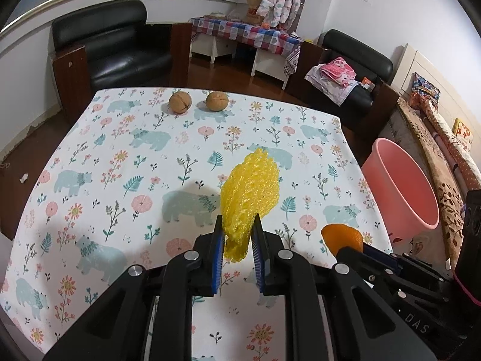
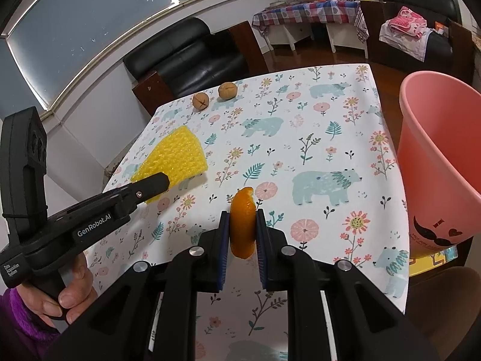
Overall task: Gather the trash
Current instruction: 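Lift the foam net and orange peel and carry both over the pink bucket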
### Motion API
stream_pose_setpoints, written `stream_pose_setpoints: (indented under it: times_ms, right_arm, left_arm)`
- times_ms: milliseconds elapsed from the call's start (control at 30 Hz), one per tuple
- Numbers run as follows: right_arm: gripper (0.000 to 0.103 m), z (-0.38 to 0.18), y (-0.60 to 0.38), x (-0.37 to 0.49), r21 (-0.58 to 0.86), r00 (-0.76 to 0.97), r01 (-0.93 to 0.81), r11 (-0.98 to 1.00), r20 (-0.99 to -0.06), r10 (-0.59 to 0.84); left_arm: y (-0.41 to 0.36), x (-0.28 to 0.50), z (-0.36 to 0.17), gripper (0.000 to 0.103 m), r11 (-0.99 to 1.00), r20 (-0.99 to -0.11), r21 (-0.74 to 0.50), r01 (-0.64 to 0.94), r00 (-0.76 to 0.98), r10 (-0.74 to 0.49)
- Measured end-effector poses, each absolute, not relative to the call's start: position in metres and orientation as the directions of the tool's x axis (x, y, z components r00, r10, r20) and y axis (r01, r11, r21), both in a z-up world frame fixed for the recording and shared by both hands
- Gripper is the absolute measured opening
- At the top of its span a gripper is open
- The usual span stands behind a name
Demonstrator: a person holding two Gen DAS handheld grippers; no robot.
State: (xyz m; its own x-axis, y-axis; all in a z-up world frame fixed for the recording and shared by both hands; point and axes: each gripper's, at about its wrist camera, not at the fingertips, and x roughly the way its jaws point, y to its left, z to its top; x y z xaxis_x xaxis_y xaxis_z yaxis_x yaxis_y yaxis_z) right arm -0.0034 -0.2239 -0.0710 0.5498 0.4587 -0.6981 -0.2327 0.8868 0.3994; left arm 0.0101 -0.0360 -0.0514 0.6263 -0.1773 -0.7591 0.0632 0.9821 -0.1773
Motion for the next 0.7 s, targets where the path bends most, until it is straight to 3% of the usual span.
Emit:
stream_pose_setpoints:
  times_ms: [700]
  right_arm:
    - [0.017, -0.038, -0.31, 0.004, 0.394, 0.724, -0.061, 0.917, -0.615, 0.312]
  left_arm:
    - [-0.112, 0.043, -0.011, 0.017, 0.964, -0.687, -0.141, 0.226, 0.678, -0.259]
